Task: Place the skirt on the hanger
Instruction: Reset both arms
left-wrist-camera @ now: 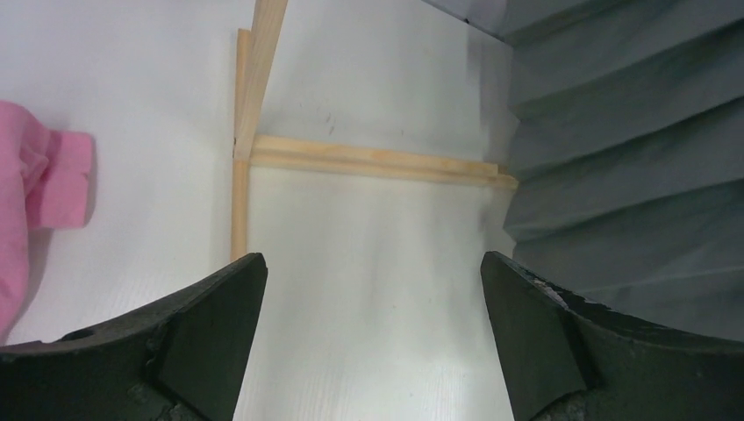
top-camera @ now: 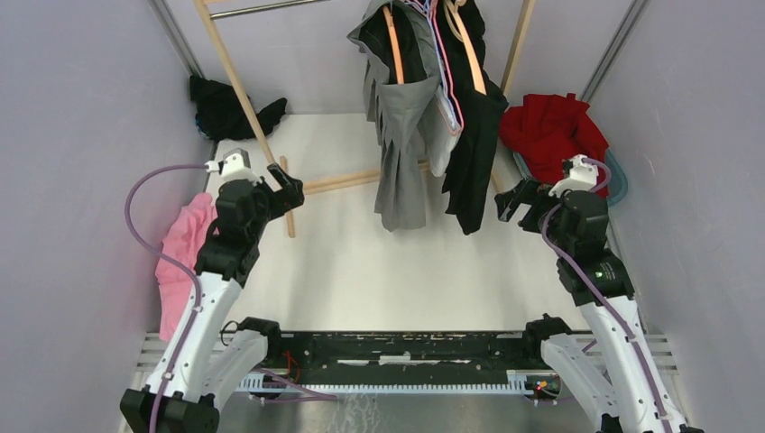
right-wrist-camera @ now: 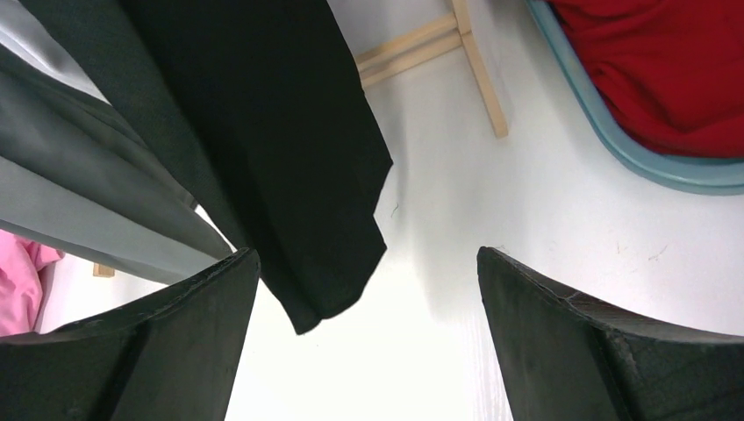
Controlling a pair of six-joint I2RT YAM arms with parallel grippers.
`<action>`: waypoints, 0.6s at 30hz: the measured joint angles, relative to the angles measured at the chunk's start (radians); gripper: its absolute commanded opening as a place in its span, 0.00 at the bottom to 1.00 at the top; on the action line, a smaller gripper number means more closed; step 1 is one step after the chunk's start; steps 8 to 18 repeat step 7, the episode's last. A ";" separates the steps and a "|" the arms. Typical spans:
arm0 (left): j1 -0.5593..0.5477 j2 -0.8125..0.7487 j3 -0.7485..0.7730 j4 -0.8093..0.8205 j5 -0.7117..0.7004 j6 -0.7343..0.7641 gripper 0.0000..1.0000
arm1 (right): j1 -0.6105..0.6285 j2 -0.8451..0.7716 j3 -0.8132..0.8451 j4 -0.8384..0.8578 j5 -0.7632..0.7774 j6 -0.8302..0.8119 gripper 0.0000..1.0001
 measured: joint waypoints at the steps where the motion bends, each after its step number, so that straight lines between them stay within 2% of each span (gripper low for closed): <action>1: 0.000 -0.023 -0.020 -0.002 0.008 -0.002 0.99 | 0.000 -0.002 -0.008 0.000 0.000 0.004 1.00; 6: 0.000 -0.095 -0.084 0.008 0.027 -0.037 0.99 | 0.000 -0.011 -0.042 0.014 0.000 0.016 1.00; 18: 0.000 -0.097 -0.090 0.014 0.032 -0.042 0.99 | 0.000 -0.010 -0.045 0.014 0.000 0.019 0.99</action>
